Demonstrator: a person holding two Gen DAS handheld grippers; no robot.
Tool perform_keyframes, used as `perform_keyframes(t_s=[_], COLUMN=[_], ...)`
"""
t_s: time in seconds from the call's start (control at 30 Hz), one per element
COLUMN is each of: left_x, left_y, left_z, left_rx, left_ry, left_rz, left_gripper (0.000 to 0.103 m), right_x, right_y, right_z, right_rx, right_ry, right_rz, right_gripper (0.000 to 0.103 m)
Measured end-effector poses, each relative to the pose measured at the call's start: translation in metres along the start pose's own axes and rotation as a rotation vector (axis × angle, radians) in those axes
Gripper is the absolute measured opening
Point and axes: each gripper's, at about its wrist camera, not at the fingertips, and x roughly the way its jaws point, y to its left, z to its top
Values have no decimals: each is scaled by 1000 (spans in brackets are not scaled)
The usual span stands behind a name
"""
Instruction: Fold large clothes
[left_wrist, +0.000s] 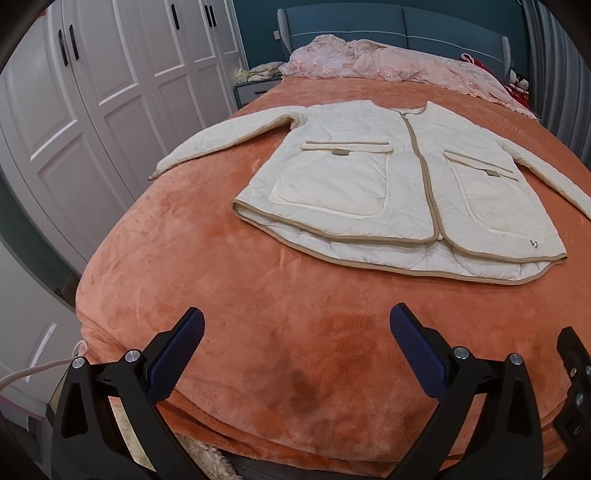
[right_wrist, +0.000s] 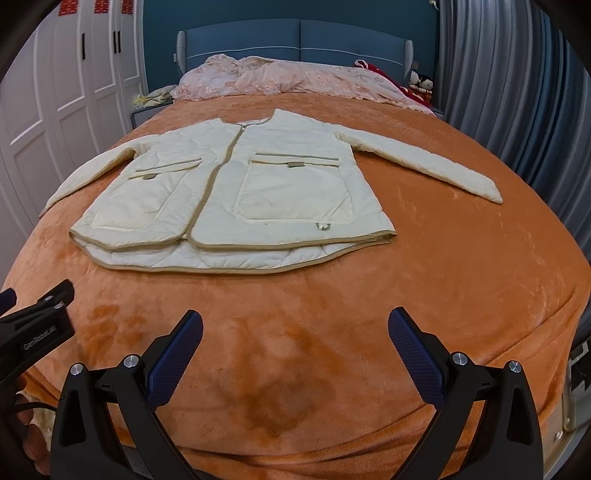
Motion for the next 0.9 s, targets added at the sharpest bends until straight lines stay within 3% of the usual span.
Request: perform_keyframes(t_s=[0.2,0.5,0.7,0.9], left_x=[13,43,65,109], left_y=[2,-6,-27,-39], left_z=[21,82,116,138], left_rx=[-35,-105,-87,-95], left_ry=[19,24,-1,34], left_rz=[-33,-52,-65,-39], left_gripper=[98,98,98,98], right_x=[26,80,149,216], right_y=[-47,-171,-265,-356], right_z=[25,97,140,151], right_rx=[112,299,483,727], right_ry=[7,-73,-86,-70], right_rz=[26,-3,-26,-114], right_gripper=[98,98,98,98])
